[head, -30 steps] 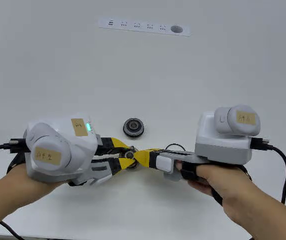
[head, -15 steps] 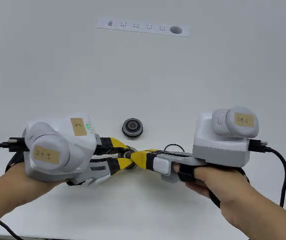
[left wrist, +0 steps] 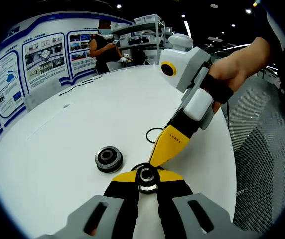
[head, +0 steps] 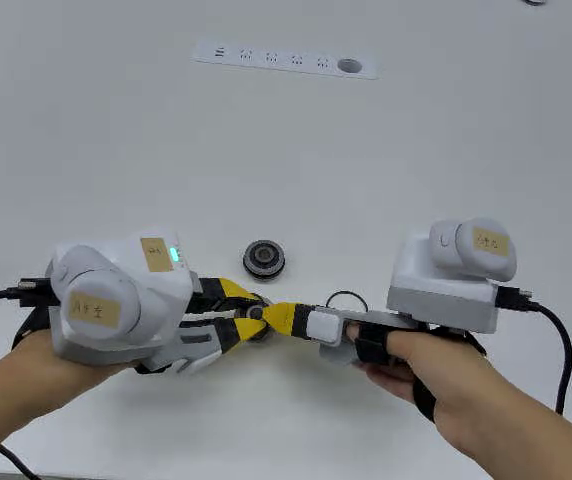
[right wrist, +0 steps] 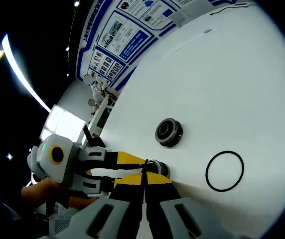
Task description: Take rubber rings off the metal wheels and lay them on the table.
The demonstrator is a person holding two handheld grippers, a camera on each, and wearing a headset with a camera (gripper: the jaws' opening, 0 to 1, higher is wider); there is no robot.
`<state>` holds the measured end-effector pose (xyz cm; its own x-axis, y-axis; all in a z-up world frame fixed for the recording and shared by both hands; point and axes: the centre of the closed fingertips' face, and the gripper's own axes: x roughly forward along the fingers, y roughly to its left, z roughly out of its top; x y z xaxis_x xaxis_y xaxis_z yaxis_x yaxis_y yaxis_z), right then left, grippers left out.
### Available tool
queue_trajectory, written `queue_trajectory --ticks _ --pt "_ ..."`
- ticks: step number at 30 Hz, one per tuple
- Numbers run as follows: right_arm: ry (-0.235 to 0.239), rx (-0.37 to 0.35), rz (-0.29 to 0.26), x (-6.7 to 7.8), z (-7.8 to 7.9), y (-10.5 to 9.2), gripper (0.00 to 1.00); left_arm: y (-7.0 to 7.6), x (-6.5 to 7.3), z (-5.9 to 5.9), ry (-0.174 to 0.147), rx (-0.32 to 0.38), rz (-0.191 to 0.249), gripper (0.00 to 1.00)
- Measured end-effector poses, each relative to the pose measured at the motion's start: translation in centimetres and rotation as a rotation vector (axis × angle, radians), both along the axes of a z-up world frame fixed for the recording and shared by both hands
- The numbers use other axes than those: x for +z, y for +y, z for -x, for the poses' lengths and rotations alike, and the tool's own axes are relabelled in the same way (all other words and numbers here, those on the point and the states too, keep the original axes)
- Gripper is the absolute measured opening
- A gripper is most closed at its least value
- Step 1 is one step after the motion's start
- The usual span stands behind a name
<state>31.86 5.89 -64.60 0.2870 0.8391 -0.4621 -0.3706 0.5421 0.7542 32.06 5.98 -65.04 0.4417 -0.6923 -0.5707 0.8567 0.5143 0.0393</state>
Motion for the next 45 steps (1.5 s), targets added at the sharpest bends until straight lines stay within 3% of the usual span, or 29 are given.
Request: queue_trajectory --ticks 6,14,21,25,28,30,34,39,45 --pt "0.014 -0.008 -0.001 -0.1 0.0 -0.1 0.02 0.1 0.2 0.2 -0.011 -0.022 -0.015 0.14" --pt "0.030 -0.004 -0.032 0.2 0.1 0.4 0.02 0.7 0.6 0.9 -0.001 -0.026 -0.011 0.18" --pt "0.038 -0.007 -0.068 1.2 0.0 1.1 0.02 1.8 2.0 1.0 -0.019 0.022 0.032 0.20" --pt "0.034 -0.009 -0.077 1.6 0.0 1.3 0.02 2.9 2.2 0.8 -0.027 0.055 0.034 0.24" --pt "0.033 -0.022 -0.096 2.2 -0.2 1.2 0.02 3.6 3.0 0.5 -0.026 0.097 0.061 0.27" --pt "0.032 -0.030 -0.103 2.4 -0.4 1.0 0.02 3.8 3.6 0.3 -0.042 0.109 0.066 0.28" --pt "0.032 -0.061 -0.122 2.9 -1.2 0.3 0.02 3.8 5.6 0.0 -0.057 0.130 0.113 0.31" --pt "0.022 -0.100 -0.127 3.4 -2.0 -1.0 0.02 3.7 7.3 -0.7 -0.072 0.143 0.120 0.36" --pt "0.017 -0.141 -0.117 3.1 -2.4 -3.0 0.02 2.8 8.1 -0.3 -0.089 0.127 0.114 0.38"
